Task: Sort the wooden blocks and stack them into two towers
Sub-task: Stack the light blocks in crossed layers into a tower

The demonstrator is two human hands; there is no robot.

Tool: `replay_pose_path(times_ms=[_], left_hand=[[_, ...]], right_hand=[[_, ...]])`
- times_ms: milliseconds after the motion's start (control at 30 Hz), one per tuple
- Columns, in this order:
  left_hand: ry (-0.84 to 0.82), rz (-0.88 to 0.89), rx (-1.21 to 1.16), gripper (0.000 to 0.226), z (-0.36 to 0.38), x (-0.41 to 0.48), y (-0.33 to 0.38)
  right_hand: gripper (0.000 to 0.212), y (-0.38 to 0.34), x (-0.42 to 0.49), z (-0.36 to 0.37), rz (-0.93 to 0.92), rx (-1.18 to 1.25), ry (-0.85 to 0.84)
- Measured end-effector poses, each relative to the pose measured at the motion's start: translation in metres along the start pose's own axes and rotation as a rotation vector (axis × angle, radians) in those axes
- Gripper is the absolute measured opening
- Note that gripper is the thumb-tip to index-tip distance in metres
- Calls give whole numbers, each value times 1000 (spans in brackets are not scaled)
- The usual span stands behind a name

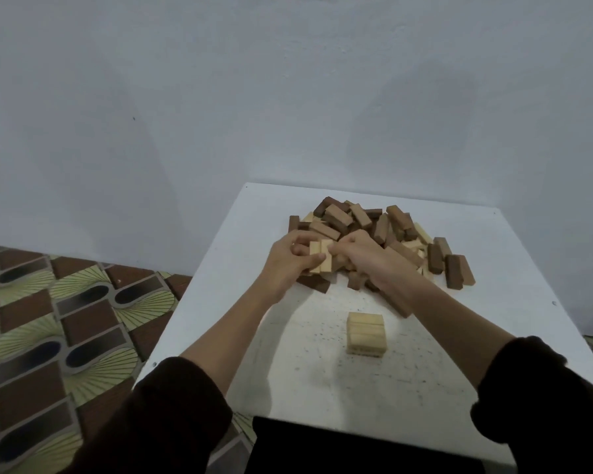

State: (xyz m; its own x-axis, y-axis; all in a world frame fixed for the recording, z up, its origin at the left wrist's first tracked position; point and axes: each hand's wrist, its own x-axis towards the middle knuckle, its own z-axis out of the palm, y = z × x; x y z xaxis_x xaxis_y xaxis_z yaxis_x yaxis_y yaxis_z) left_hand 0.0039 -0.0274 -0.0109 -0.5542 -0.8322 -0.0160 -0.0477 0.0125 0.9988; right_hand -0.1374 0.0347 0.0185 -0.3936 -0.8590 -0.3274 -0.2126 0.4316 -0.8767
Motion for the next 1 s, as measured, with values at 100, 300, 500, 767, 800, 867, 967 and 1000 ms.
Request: replay_pose_path(times_ms=[100,300,500,767,800,867,967,1000], left_hand=[[2,2,126,26,-19,-13,-14],[38,-55,395,20,-41,-29,-41],[92,0,532,23,-46,-33,-57],[148,5,627,47,-48,-28,-63],[144,-12,616,47,-48,-28,-62],[89,-27,594,54,-49,-31,-60],[-65,18,632,72,-52,-35,-58],[-101,35,652,75,-53,-35,-59]], right_hand=[[25,3,0,19,22,-86,-50],[37,22,-7,61,-52,-422,-161],[20,36,-5,86,-234,-560,-33],[32,50,-4,90,-308,-739,89],[30,49,-3,91,-288,-704,85],[31,46,-4,92,-243,-620,75],[38,43,-5,95,-216,-506,55],[40,43,-7,95,-216,-489,40]])
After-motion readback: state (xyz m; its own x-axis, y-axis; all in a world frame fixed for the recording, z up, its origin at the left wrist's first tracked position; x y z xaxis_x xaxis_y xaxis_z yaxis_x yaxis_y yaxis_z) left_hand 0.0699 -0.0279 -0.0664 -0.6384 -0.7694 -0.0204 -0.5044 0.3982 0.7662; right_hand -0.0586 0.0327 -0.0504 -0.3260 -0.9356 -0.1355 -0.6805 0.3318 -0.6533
